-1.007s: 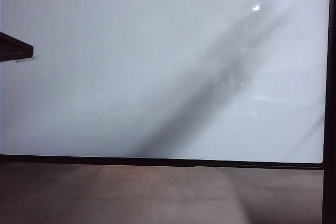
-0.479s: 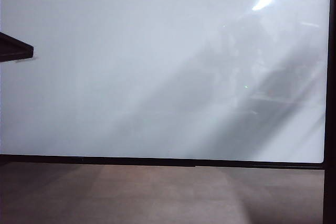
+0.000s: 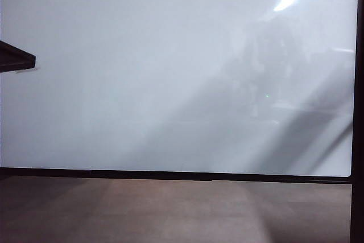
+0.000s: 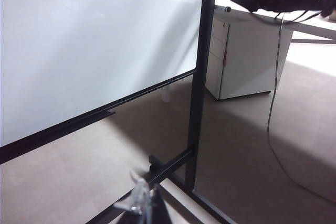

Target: Reach to the right to find the marker pen, pick it up, and write the number 9 on the whiteboard.

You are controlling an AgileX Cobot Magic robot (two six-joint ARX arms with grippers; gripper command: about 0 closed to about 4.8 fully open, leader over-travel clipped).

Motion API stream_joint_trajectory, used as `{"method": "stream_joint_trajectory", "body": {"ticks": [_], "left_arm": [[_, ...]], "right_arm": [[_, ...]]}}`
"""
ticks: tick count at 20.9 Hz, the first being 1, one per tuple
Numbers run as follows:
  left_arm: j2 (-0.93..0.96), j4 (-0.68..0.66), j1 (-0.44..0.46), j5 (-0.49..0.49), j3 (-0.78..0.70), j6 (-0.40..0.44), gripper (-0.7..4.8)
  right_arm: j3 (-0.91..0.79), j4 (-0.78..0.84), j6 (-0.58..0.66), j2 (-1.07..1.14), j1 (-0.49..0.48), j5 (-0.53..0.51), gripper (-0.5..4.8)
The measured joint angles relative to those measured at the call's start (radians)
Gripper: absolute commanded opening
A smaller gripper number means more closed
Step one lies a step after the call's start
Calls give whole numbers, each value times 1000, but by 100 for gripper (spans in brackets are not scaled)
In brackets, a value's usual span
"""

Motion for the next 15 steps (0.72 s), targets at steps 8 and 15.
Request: {"method": "stream_joint_trajectory", "body": {"ticks": [8,15], "left_arm": [[0,0,1,-106,0,0,-5],[0,1,0,-106,0,0,-5]], "right_arm": [[24,191,1,180,-1,10,275],[105,196,9,215,3,9,274]]}}
